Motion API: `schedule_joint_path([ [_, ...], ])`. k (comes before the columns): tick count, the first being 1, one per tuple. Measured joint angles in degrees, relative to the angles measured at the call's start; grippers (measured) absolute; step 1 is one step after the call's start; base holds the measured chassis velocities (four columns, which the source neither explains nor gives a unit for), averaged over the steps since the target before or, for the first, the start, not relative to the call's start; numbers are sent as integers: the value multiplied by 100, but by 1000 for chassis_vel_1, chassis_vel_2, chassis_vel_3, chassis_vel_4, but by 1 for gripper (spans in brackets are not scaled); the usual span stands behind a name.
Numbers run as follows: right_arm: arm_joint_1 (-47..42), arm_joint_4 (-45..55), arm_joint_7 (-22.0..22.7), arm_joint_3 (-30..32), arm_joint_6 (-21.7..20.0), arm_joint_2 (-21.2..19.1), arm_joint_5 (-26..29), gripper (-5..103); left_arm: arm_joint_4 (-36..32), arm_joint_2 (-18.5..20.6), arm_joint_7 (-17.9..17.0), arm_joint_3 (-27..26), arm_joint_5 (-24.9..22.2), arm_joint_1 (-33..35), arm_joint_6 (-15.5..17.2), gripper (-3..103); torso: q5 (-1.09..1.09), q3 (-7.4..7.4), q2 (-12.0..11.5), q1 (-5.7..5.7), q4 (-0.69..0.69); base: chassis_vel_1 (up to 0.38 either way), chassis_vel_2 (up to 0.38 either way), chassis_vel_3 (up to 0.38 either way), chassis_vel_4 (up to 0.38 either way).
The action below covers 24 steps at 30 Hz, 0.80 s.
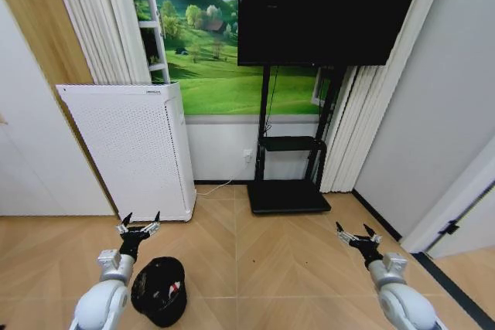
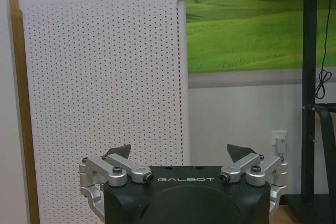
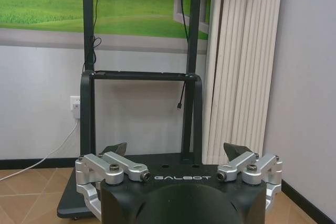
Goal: Pick up the trash bin and place the garbage on the floor into it.
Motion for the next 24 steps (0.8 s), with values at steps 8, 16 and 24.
schedule_joint_path([
  [8,0,0,0,0,-1,0,0,100,0,0,0,0,0,0,0,100,0,137,219,81,0,0,0,0,0],
  [16,0,0,0,0,0,0,0,100,0,0,0,0,0,0,0,100,0,243,394,149,0,0,0,0,0],
  [24,0,0,0,0,0,0,0,100,0,0,0,0,0,0,0,100,0,355,579,223,0,0,0,0,0],
])
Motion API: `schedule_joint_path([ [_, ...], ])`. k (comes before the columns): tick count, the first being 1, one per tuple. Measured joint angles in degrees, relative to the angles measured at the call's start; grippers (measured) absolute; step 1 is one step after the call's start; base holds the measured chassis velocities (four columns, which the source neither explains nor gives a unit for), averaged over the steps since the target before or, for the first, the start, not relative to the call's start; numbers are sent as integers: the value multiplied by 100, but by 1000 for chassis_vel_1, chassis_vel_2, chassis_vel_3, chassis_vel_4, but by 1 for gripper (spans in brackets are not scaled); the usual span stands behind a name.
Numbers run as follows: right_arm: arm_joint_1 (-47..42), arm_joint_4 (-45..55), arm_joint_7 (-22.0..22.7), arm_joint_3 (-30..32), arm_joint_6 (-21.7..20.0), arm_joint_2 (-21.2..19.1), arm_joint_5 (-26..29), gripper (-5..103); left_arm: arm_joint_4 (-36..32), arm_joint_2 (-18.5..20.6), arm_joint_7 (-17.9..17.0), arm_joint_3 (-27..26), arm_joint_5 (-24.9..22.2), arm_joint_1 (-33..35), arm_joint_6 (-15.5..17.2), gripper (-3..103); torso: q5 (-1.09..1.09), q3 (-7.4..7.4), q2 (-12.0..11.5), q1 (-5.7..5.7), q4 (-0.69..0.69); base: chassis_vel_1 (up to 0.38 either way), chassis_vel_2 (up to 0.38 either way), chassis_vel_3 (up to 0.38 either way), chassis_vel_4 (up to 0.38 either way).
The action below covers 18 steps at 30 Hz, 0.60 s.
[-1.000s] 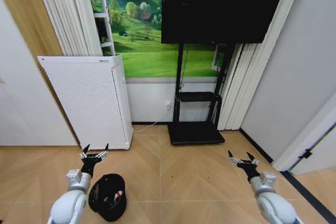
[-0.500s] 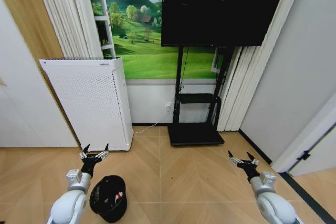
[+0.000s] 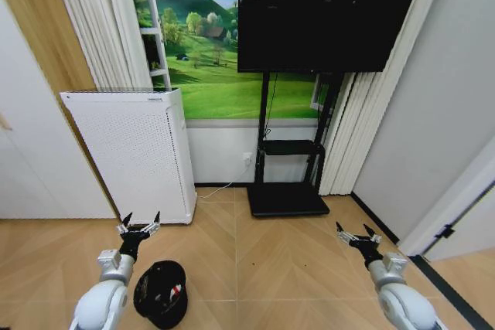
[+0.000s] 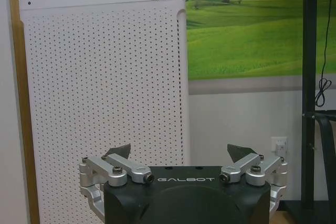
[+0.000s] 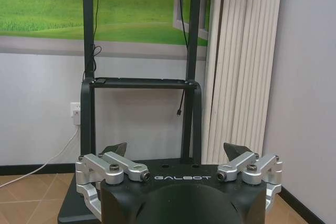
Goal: Pick up the trash bin and place the garbage on the floor into it.
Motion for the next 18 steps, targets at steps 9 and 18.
schedule_joint_path([
  [9,0,0,0,0,0,0,0,100,0,0,0,0,0,0,0,100,0,139,227,88,0,0,0,0,0],
  [18,0,0,0,0,0,0,0,100,0,0,0,0,0,0,0,100,0,264,440,176,0,0,0,0,0],
])
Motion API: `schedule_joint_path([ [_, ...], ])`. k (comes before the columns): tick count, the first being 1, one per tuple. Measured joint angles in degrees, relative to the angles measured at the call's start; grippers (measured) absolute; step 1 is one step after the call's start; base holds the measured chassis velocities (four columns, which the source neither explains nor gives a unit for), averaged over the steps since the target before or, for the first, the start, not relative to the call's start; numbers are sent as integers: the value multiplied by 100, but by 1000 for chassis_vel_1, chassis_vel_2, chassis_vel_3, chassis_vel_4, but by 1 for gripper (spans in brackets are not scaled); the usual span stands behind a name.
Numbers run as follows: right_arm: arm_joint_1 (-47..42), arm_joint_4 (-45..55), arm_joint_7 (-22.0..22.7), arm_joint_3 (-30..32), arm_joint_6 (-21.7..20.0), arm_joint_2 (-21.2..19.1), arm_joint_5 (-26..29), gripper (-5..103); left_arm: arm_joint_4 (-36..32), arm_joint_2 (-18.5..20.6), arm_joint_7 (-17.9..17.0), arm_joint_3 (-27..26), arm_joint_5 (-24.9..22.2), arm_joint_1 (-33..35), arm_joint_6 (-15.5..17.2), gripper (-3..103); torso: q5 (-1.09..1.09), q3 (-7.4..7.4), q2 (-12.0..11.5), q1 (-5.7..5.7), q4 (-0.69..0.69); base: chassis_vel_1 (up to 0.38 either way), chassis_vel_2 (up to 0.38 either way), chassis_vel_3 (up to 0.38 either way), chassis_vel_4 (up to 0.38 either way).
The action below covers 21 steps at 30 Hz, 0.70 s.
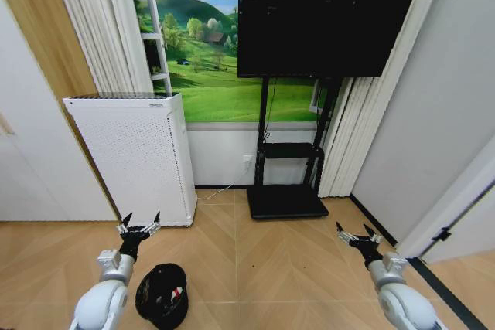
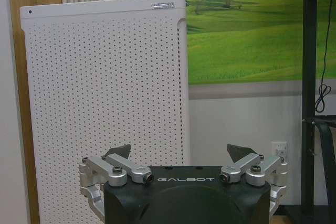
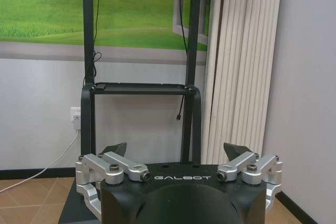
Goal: Pick up the trash bin and place the garbage on the floor into it.
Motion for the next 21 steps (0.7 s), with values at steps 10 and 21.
schedule_joint_path([
  [10,0,0,0,0,0,0,0,100,0,0,0,0,0,0,0,100,0,144,248,103,0,0,0,0,0],
  [21,0,0,0,0,0,0,0,100,0,0,0,0,0,0,0,100,0,191,336,144,0,0,0,0,0],
])
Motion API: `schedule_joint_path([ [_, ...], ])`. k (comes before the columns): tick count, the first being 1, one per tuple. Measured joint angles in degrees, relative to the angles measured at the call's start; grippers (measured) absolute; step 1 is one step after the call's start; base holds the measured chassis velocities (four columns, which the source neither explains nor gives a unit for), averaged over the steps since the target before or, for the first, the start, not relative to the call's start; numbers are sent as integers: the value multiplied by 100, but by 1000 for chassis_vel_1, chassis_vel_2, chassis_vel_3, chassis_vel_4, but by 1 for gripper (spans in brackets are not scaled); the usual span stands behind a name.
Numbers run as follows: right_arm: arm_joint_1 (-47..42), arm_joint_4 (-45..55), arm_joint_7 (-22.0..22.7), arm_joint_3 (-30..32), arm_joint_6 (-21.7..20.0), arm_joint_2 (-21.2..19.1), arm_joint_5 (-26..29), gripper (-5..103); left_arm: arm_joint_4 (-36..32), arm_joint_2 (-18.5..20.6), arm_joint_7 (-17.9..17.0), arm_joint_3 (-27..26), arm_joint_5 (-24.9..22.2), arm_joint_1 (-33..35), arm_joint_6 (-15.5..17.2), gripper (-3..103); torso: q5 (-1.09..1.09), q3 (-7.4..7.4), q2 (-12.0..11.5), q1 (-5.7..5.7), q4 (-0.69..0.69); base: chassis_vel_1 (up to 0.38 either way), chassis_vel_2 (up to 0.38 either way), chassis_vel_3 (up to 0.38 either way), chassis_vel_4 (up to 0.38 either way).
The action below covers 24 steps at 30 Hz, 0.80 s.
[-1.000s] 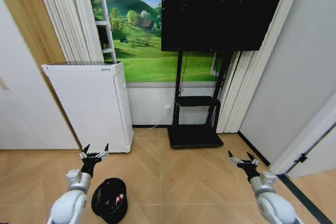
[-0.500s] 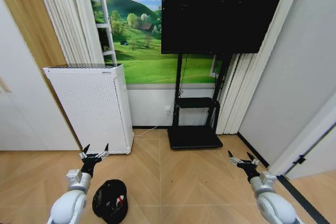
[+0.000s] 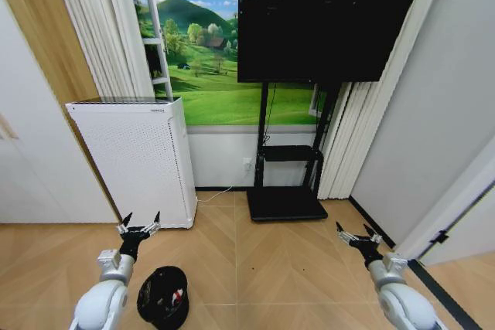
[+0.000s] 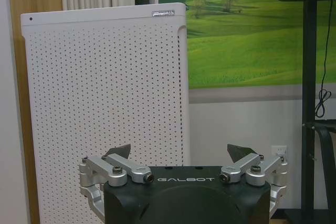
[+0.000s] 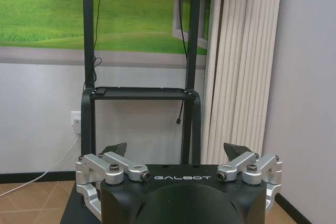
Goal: Pick up the trash bin and place the garbage on the floor into it.
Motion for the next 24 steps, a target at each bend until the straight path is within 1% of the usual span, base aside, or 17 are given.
schedule_joint_path([
  [24,0,0,0,0,0,0,0,100,0,0,0,0,0,0,0,100,0,-29,-49,-19,0,0,0,0,0],
])
